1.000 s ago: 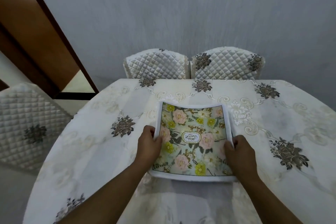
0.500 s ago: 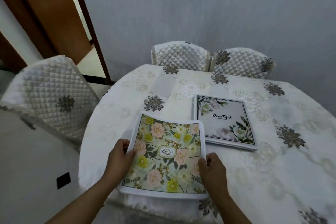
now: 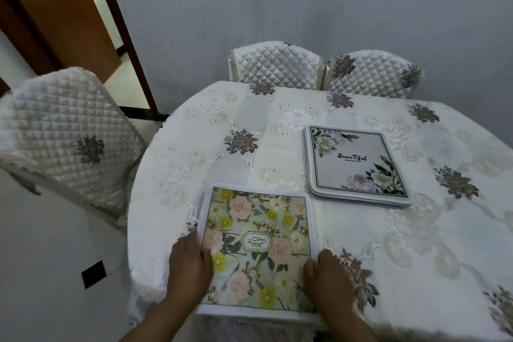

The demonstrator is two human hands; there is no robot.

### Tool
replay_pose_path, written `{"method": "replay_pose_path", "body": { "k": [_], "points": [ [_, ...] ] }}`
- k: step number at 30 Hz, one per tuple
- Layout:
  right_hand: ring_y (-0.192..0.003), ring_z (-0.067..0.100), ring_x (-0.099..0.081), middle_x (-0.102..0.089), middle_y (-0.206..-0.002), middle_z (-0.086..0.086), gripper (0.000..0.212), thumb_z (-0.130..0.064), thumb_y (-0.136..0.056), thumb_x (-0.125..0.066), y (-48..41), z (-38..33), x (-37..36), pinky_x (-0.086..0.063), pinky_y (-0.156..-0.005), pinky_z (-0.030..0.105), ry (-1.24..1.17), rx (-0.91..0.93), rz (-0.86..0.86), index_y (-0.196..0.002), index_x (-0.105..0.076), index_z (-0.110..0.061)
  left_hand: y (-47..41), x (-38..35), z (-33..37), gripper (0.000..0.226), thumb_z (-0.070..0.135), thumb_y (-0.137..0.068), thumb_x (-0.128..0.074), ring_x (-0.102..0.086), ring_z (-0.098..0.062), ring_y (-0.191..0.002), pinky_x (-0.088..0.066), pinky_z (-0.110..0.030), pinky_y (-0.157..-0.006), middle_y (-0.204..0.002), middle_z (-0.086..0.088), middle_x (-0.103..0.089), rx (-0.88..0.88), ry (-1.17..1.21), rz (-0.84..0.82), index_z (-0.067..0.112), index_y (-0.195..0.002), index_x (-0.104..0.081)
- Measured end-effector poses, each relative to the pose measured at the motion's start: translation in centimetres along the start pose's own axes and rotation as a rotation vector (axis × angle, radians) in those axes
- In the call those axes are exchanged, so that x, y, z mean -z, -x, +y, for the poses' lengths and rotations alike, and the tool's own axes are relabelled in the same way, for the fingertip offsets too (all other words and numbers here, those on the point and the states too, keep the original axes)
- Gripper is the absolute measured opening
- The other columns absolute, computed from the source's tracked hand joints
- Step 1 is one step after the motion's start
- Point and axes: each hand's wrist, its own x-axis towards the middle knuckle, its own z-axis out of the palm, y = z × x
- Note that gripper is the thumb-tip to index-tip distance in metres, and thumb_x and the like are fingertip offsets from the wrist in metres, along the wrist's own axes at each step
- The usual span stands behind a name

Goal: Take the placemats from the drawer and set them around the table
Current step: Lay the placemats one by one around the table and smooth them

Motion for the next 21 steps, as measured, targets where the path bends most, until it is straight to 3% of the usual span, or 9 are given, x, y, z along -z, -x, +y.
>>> {"method": "replay_pose_path", "body": {
  "k": [5, 7, 9, 10, 13, 15, 21],
  "points": [
    [-0.078, 0.033, -0.053, -0.054, -0.086, 0.013, 0.025, -0.02, -0.074, -0.068, -0.6, -0.3, -0.2, -0.047, -0.067, 0.042, 0.105, 0.159, 0.093, -0.088, -0.052, -0.006, -0.1, -0.2, 0.4, 0.051, 0.026, -0.087, -0.038, -0.054, -0.041, -0.102, -0.048, -0.051, -0.086, -0.119, -0.024, -0.056, -0.078, -0.127, -0.005, -0.003, -0.128, -0.051],
    [-0.103, 0.035, -0.054, -0.057, -0.111, 0.016, 0.042, -0.024, -0.077, -0.064, -1.6, -1.3, -0.4, -0.048, -0.088, 0.047, 0.149, 0.286, 0.072, -0.113, -0.055, -0.004, -1.5, -0.2, 0.9, 0.051, 0.027, -0.09, -0.045, -0.05, -0.04, -0.116, -0.045, -0.051, -0.097, -0.131, -0.023, -0.052, -0.144, -0.138, -0.041, -0.001, -0.133, -0.048],
    [-0.137, 0.037, -0.034, -0.04, -0.146, 0.021, 0.062, -0.033, -0.089, -0.051, -3.2, -3.1, -1.0, -0.03, -0.114, 0.049, 0.143, 0.41, -0.019, -0.142, -0.038, -0.004, -3.4, -0.3, 1.8, 0.051, 0.028, -0.09, -0.052, -0.047, -0.035, -0.118, -0.043, -0.049, -0.099, -0.132, -0.018, -0.047, -0.26, -0.135, -0.081, 0.001, -0.132, -0.045],
    [-0.146, 0.035, -0.018, -0.026, -0.156, 0.02, 0.067, -0.038, -0.093, -0.043, -4.2, -4.0, -1.5, -0.018, -0.12, 0.048, 0.143, 0.466, -0.072, -0.15, -0.026, -0.006, -4.6, -0.5, 2.2, 0.051, 0.029, -0.09, -0.053, -0.045, -0.035, -0.118, -0.042, -0.048, -0.1, -0.132, -0.017, -0.045, -0.319, -0.136, -0.098, 0.001, -0.131, -0.043],
    [-0.15, 0.028, 0.006, -0.004, -0.164, 0.013, 0.073, -0.048, -0.096, -0.029, -7.9, -7.1, -2.6, 0.003, -0.121, 0.044, 0.172, 0.579, -0.138, -0.155, -0.006, -0.011, -8.1, -1.4, 3.7, 0.066, 0.035, -0.095, -0.049, -0.025, -0.041, -0.14, -0.023, -0.048, -0.118, -0.152, -0.025, -0.028, -0.377, -0.174, -0.144, -0.002, -0.146, -0.029],
    [-0.15, 0.027, 0.007, -0.003, -0.164, 0.013, 0.074, -0.051, -0.097, -0.026, -10.4, -8.4, -3.3, 0.005, -0.121, 0.043, 0.212, 0.624, -0.14, -0.155, -0.005, -0.01, -10.2, -2.2, 4.0, 0.07, 0.04, -0.098, -0.044, -0.014, -0.034, -0.147, -0.01, -0.042, -0.122, -0.158, -0.022, -0.02, -0.38, -0.2, -0.16, 0.0, -0.15, -0.021],
    [-0.151, 0.022, -0.003, -0.013, -0.163, 0.012, 0.074, -0.056, -0.097, -0.021, -15.0, -4.8, -3.3, 0.004, -0.12, 0.034, 0.223, 0.685, -0.053, -0.154, -0.01, -0.01, -14.1, -2.1, 0.6, 0.069, 0.049, -0.098, -0.033, -0.013, -0.024, -0.149, -0.002, -0.033, -0.12, -0.16, -0.013, -0.022, -0.453, -0.196, -0.178, 0.007, -0.152, -0.024]
  ]
}}
